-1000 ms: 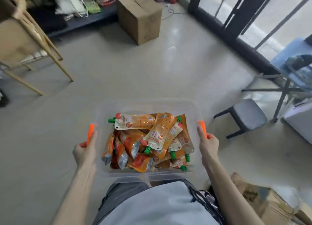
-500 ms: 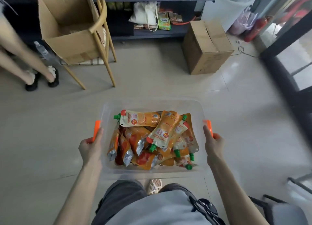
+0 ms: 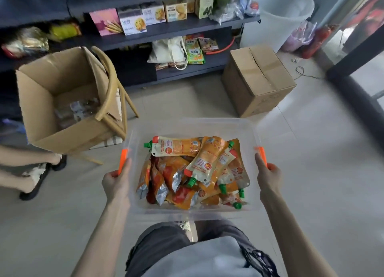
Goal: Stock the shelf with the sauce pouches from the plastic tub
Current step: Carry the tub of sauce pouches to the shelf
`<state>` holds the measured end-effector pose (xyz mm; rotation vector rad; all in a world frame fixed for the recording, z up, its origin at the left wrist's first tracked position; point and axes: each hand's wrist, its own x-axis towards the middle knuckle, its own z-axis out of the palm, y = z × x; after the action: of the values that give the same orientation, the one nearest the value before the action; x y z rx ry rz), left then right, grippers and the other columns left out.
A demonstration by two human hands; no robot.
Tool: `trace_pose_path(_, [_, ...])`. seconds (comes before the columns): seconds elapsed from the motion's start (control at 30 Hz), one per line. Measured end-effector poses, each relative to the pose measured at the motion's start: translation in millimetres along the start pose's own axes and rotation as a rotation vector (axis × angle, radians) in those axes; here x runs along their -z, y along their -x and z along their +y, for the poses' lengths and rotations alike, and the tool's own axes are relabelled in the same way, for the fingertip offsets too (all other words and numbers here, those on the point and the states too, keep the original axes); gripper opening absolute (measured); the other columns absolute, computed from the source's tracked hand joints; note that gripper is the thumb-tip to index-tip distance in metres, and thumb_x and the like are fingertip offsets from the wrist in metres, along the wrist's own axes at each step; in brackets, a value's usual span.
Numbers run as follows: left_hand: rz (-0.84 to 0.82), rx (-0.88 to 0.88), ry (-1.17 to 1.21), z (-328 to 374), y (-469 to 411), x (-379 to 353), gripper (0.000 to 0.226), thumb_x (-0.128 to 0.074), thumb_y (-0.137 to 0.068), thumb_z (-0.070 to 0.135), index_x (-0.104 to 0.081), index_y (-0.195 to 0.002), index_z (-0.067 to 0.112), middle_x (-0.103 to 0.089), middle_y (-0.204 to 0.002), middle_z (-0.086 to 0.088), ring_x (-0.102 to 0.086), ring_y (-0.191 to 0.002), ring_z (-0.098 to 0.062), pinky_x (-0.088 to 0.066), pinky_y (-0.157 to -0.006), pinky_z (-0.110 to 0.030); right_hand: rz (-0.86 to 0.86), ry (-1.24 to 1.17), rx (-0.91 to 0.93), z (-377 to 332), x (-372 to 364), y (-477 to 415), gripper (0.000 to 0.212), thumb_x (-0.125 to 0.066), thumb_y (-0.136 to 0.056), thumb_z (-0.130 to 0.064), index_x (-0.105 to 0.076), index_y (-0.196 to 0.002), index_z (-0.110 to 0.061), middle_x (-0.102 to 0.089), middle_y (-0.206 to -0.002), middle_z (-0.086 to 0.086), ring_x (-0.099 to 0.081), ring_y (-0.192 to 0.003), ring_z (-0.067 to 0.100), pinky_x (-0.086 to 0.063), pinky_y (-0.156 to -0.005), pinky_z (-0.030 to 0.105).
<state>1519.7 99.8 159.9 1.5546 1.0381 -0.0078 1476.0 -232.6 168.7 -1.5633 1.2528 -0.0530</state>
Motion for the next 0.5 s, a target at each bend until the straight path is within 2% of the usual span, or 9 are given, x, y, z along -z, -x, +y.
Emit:
trace_pose_path(0.1, [-0.011,0.004,0.024,38,-36,-48,0.043,-0.075,-0.075,0.040,-0.046,-0.058,0.013,-0.045,-0.060,-0.001,-0.043,-0.065,-0.017,-0.035,-0.055,-0.023,0.008,-0.017,-0.007,-44,-34,-39,0.047,-0.060,-0.086,-0.052,-0.047,-0.071,-0.009,-0.040,-0.063,0.003,-0.039,-0.057,0.015,-0.031,-0.050,0.028])
trace_pose_path(0.17, [-0.004,0.012,0.033,63,-60,-82,0.036,-0.076,-0.074,0.040,-0.061,-0.069,0.008,-0.056,-0.065,-0.003,-0.054,-0.073,-0.019,-0.044,-0.066,-0.025,0.001,-0.008,-0.014,-76,-58,-66,0.048,-0.059,-0.086,-0.053,-0.046,-0.069,-0.010,-0.042,-0.064,0.004,-0.041,-0.059,0.016,-0.034,-0.052,0.027])
trace_pose_path(0.23, [0.001,0.017,0.054,89,-82,-117,0.046,-0.077,-0.073,0.039,-0.067,-0.102,0.003,-0.070,-0.097,-0.012,-0.063,-0.101,-0.027,-0.048,-0.091,-0.036,-0.023,-0.019,-0.020,-108,-81,-95,0.050,-0.058,-0.085,-0.055,-0.052,-0.077,-0.006,-0.048,-0.070,0.008,-0.047,-0.065,0.019,-0.039,-0.057,0.029])
trace_pose_path(0.27, [0.016,0.018,0.049,102,-92,-134,0.053,-0.078,-0.073,0.039,-0.065,-0.111,0.005,-0.067,-0.113,-0.014,-0.059,-0.112,-0.031,-0.045,-0.099,-0.040,-0.023,-0.010,-0.031,-126,-92,-109,0.051,-0.058,-0.085,-0.055,-0.054,-0.080,-0.005,-0.049,-0.073,0.010,-0.048,-0.068,0.021,-0.041,-0.060,0.031])
trace_pose_path(0.3, [0.031,0.027,0.030,113,-103,-148,0.056,-0.078,-0.072,0.040,-0.063,-0.113,0.005,-0.065,-0.118,-0.014,-0.057,-0.115,-0.032,-0.044,-0.101,-0.042,-0.021,0.002,-0.041,-143,-101,-121,0.051,-0.058,-0.085,-0.056,-0.054,-0.078,-0.005,-0.049,-0.072,0.010,-0.048,-0.067,0.021,-0.040,-0.060,0.031])
trace_pose_path(0.33, [0.042,0.042,0.026,125,-114,-164,0.055,-0.078,-0.070,0.043,-0.064,-0.109,0.007,-0.067,-0.114,-0.013,-0.060,-0.111,-0.033,-0.047,-0.096,-0.042,-0.024,-0.004,-0.037,-160,-110,-134,0.051,-0.058,-0.085,-0.055,-0.051,-0.073,-0.007,-0.046,-0.068,0.008,-0.046,-0.063,0.019,-0.038,-0.057,0.030])
trace_pose_path(0.4, [0.048,0.055,0.019,148,-133,-191,0.043,-0.078,-0.068,0.049,-0.060,-0.087,0.014,-0.064,-0.087,-0.005,-0.060,-0.088,-0.027,-0.048,-0.079,-0.034,-0.021,-0.031,-0.017,-192,-126,-155,0.050,-0.060,-0.084,-0.054,-0.044,-0.064,-0.011,-0.039,-0.062,0.004,-0.039,-0.057,0.016,-0.033,-0.052,0.028])
trace_pose_path(0.43, [0.047,0.064,0.003,161,-143,-207,0.041,-0.077,-0.067,0.050,-0.055,-0.079,0.018,-0.059,-0.078,-0.001,-0.055,-0.081,-0.022,-0.045,-0.075,-0.032,-0.014,-0.025,-0.018,-209,-135,-168,0.050,-0.060,-0.085,-0.054,-0.043,-0.063,-0.012,-0.038,-0.060,0.003,-0.038,-0.055,0.016,-0.032,-0.050,0.028])
trace_pose_path(0.5, [0.035,0.076,-0.018,186,-159,-236,0.042,-0.077,-0.066,0.052,-0.051,-0.074,0.021,-0.055,-0.073,0.003,-0.051,-0.074,-0.018,-0.043,-0.073,-0.034,-0.013,-0.026,-0.028,-237,-149,-189,0.048,-0.060,-0.086,-0.052,-0.043,-0.063,-0.014,-0.038,-0.060,0.002,-0.039,-0.055,0.015,-0.032,-0.049,0.026])
